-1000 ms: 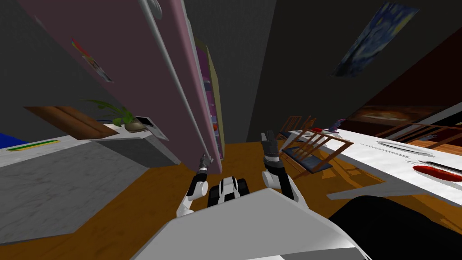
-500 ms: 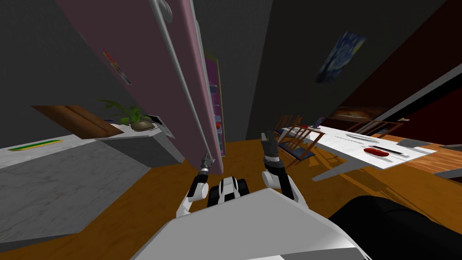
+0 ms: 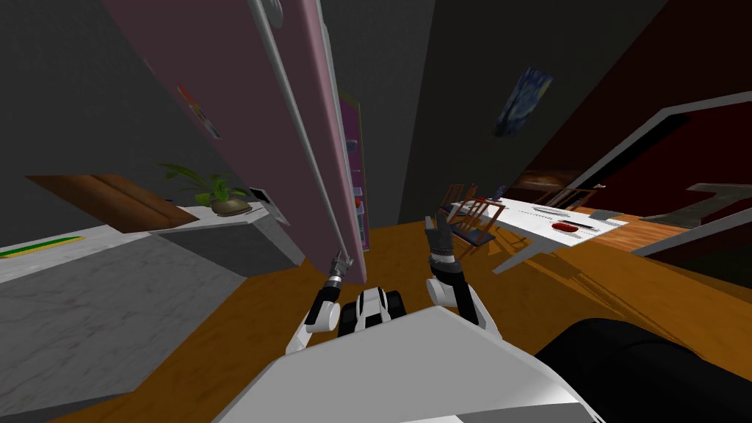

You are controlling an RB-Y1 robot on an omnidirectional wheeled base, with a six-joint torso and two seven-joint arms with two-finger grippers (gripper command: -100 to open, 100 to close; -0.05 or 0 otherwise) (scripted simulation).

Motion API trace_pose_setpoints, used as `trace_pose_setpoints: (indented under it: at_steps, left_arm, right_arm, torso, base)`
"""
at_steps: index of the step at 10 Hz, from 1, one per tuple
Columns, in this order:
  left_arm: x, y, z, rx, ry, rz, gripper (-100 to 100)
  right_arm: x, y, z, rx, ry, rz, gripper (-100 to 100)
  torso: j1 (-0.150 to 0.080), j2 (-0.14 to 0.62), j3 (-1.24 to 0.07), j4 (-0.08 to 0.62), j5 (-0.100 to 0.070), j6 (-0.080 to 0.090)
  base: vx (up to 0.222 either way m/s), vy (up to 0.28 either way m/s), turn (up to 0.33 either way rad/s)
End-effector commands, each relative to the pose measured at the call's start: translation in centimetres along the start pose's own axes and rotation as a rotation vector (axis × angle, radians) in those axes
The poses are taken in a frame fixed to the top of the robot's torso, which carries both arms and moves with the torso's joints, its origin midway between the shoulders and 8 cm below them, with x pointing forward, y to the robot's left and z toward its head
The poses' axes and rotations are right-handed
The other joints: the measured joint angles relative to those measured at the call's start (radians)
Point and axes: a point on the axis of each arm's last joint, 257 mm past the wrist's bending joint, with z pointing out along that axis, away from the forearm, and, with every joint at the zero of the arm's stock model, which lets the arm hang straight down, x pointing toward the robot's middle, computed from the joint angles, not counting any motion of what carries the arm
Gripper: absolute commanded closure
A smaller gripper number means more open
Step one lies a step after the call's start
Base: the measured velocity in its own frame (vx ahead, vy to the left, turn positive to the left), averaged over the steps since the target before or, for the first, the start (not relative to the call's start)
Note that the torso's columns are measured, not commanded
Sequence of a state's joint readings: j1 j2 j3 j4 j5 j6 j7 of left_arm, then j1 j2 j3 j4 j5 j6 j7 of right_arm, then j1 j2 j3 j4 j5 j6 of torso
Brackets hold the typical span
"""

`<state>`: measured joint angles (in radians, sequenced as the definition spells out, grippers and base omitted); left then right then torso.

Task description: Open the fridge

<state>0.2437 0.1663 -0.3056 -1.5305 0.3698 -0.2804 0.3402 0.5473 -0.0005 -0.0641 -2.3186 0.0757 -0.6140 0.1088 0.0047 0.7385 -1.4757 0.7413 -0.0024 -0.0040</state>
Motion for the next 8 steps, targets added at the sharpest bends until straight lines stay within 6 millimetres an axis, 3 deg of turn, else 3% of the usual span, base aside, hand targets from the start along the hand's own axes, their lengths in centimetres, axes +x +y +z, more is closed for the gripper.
trace_pose_setpoints:
  at_steps: [1, 8]
  left_arm:
    - [0.9, -0.2, -0.4, -0.002, 0.033, 0.014, 100]
    - [4.0, 1.7, -2.4, -0.061, 0.130, 0.016, 100]
  right_arm:
    - [0.0, 0.0, 0.0, 0.000, 0.000, 0.000, 0]
    - [0.0, 0.0, 0.0, 0.000, 0.000, 0.000, 0]
  torso:
    - [-0.001, 0.000, 0.000, 0.001, 0.000, -0.001]
    - [-0.001, -0.001, 0.000, 0.002, 0.000, 0.000]
  base:
    - [-0.148, 0.262, -0.100]
    - [-0.146, 0.252, -0.118]
